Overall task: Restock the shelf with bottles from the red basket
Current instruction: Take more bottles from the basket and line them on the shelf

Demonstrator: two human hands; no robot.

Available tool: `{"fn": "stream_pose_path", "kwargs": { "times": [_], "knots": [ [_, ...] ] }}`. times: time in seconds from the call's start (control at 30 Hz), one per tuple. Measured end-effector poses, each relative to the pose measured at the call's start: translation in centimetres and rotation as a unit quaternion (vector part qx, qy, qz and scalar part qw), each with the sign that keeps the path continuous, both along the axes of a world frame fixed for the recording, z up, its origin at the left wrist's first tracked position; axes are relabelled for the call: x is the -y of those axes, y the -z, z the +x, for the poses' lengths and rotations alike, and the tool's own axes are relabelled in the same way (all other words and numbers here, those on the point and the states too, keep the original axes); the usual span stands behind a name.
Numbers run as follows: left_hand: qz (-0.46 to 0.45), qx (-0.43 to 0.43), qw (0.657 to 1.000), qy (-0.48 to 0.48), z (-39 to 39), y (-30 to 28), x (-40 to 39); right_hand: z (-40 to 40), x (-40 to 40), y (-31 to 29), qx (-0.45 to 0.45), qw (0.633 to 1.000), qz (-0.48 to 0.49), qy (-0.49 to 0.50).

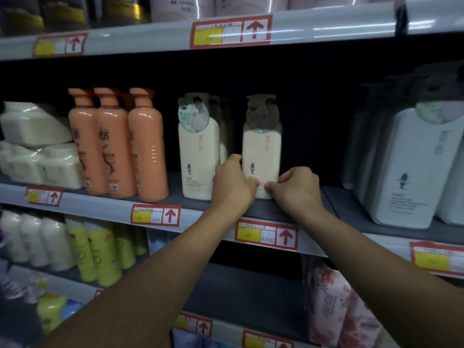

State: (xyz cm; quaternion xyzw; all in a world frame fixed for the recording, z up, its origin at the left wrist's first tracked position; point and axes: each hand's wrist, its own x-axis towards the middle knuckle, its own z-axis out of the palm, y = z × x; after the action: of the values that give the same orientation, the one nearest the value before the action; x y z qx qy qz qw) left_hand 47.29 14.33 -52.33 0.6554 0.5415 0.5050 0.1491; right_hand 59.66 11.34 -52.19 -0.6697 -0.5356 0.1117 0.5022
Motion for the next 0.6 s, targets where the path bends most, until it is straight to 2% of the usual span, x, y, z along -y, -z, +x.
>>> {"fn": "stream_pose_path", "kwargs": {
  "times": [0.33, 0.5, 0.6],
  "knots": [
    [-0.021, 0.006, 1.000, 0.013, -0.1, -0.3, 0.9, 0.0, 0.0, 0.7, 0.012, 1.000, 0.018, -0.008],
    [0.013, -0.002, 1.000, 0.005, 0.2, -1.4, 3.8, 0.2, 3.6, 0.5, 0.061, 0.984, 0.165, -0.020],
    [0.030, 0.016, 0.999, 0.027, 0.7, -1.7, 6.7, 0.8, 7.9, 0.9, 0.099, 0.970, 0.215, -0.058]
  ]
}}
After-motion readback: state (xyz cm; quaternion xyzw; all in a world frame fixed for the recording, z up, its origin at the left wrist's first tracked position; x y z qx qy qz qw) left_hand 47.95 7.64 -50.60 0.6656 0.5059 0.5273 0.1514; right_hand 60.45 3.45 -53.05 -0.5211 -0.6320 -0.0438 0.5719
